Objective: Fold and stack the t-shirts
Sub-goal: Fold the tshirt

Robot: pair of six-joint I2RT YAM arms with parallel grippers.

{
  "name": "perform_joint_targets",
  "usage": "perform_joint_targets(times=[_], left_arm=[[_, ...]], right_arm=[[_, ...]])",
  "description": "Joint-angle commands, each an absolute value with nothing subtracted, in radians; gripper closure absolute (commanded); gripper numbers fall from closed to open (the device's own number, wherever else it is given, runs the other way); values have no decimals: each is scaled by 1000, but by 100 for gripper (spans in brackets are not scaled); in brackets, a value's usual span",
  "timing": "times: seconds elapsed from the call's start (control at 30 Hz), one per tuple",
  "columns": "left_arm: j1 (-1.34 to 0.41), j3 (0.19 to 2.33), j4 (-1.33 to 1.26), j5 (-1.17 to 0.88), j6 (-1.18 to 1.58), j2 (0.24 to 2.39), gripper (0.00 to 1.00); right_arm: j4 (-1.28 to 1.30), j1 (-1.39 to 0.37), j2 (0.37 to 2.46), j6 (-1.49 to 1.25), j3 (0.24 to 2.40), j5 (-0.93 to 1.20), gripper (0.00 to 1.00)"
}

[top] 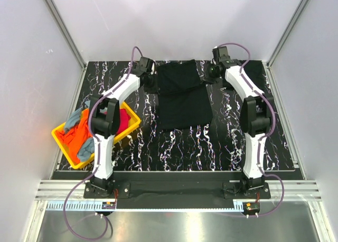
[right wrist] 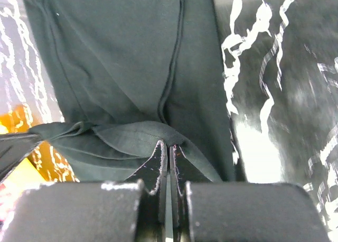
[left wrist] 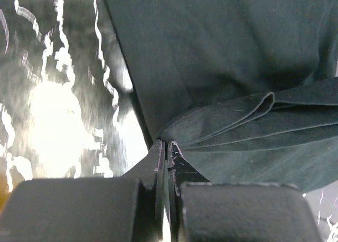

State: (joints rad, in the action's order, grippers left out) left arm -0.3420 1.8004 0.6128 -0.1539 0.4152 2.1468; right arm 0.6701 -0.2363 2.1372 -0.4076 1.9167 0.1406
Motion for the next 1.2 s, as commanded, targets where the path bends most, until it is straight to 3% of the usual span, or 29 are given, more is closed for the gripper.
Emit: perform_joint_targets(times=[0.0, 0.47, 0.57, 0.63, 0.77, 0.87, 1.03, 1.17], left_arm=[[-322, 1907, 623, -216, 414, 2218, 100], [-279, 2060, 621, -250, 405, 2358, 99], [-268, 2074, 623, -233, 414, 2365, 70], [-261, 2056, 626, -197, 417, 2349, 68], [-265, 1987, 629, -159, 390, 2219, 64], [-287, 1858, 640, -163, 380, 2092, 60], [-371, 1550, 568, -182, 376, 1879, 53], [-411, 1361, 448, -255, 425, 1766, 52]], right_arm=[[643, -226, 2218, -383, 2026, 267, 100], [655, -201, 2436, -364, 2293, 310, 98], [670, -196, 2485, -362, 2364, 319, 84], [710, -189, 2525, -361, 2449, 322, 71], [970, -166, 2520, -342, 2566, 301, 55], [1011, -167, 2384, -312, 2366, 287, 47], [918, -164, 2100, -249, 1893, 281, 46], [839, -149, 2005, -210, 1698, 348, 46]])
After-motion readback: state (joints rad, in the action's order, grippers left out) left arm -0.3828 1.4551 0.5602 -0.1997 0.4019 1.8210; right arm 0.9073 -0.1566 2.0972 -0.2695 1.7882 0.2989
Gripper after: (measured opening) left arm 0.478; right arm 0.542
